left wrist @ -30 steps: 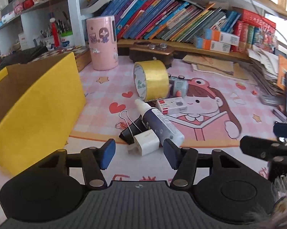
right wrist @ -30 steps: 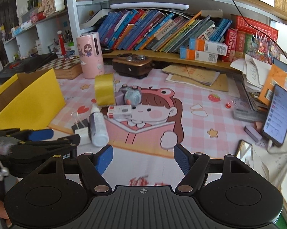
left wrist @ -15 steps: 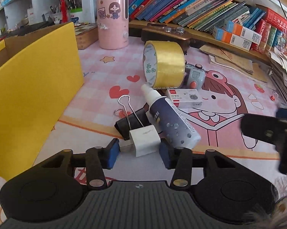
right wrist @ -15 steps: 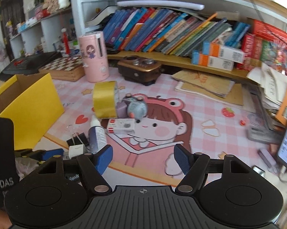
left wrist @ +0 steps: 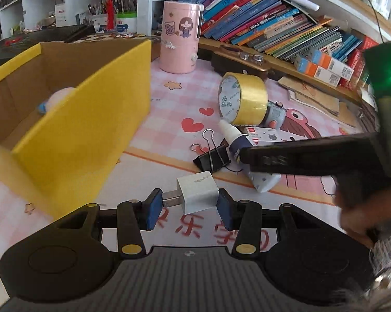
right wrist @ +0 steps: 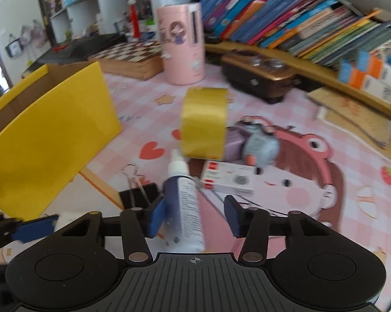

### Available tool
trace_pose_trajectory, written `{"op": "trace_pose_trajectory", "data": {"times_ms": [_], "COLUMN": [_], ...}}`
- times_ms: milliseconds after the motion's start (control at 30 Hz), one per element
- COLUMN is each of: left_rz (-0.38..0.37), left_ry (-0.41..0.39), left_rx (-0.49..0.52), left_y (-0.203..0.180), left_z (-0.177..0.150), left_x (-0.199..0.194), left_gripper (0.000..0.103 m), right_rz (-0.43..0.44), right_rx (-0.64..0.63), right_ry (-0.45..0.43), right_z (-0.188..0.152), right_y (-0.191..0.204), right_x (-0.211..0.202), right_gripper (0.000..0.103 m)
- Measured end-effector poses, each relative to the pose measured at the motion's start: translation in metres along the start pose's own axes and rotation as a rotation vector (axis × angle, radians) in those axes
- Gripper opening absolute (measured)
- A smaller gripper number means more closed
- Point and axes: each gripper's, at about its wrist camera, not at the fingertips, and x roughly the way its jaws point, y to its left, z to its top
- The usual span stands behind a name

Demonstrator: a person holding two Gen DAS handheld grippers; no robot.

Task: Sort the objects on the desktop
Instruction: 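Grasp the spray bottle with the right tool while the left tool grasps the white charger, then carry the spray bottle and white charger with both tools to the yellow box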

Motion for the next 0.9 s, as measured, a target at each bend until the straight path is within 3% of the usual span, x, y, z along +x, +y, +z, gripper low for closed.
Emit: {"op": "trace_pose_trajectory", "data": {"times_ms": [133,500,900], "left_rz": [-0.019,-0.05,-0.156], "left_ry": [0.0,-0.028,-0.047], "left_rx": [-0.003,-0.012,0.043], "left_y": [0.003,0.008,0.005], "left_z": [-0.001,0.0,-0.003], "left_x": [-0.011,-0.031,-0.069], "left_gripper": [0.043,0.043,0.043], "right_rz": [-0.005,-0.039,-0.014], "right_rx": [-0.034,-0.11,0.081], "right_ry": [0.027,0.053,-0.016], "right_z": [0.003,-0.006,-0.039], "right_y": [0.01,0.018,0.0], "right_x": [0.011,0.018,-0.075], "right_gripper": [0.032,0.032,0.032]}}
